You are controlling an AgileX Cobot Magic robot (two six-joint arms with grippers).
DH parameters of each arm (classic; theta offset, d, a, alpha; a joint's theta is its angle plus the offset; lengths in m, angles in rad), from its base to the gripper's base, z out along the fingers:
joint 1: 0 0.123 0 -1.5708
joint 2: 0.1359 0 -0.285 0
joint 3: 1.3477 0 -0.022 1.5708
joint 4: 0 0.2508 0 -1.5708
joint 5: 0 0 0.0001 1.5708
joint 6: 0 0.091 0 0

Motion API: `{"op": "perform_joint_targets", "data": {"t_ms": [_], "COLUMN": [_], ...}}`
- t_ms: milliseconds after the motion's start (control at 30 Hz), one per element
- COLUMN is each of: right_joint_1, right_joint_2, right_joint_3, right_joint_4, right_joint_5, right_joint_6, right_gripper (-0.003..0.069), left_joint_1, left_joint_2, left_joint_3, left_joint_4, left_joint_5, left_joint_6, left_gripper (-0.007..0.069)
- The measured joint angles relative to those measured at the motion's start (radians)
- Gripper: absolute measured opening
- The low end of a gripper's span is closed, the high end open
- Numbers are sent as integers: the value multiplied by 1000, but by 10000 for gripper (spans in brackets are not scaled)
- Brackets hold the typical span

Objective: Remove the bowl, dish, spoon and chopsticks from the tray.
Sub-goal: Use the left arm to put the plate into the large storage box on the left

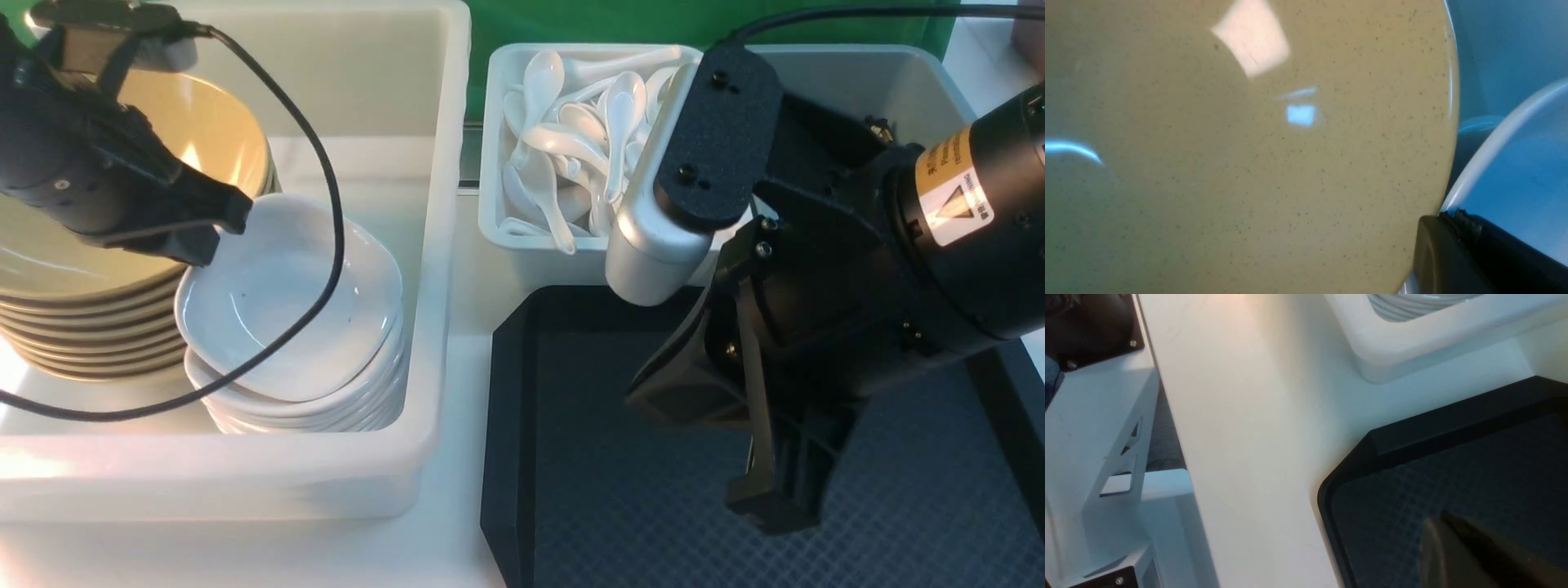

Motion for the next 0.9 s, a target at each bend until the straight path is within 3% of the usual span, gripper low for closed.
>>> {"op": "perform_joint_targets", "data": {"t_ms": [400,600,900], "right_joint_1": [0,0,0], "right_joint_2": [0,0,0], "right_joint_3": [0,0,0], "right_joint_4": [-25,-29,-29], "right_joint_5": [3,-5,-4], "right_joint_6": [0,0,0], "right_gripper": [45,45,45], "left_joint_1": [-34,-172,-201], "left_joint_2": [8,-3,-21], "left_joint_3": [0,0,0], "left_joint_4": [-37,103,358], "left_joint_5": [-8,-4,42], "left_joint_6": [38,-14,-196], "left_gripper": [-11,-10,-10]}}
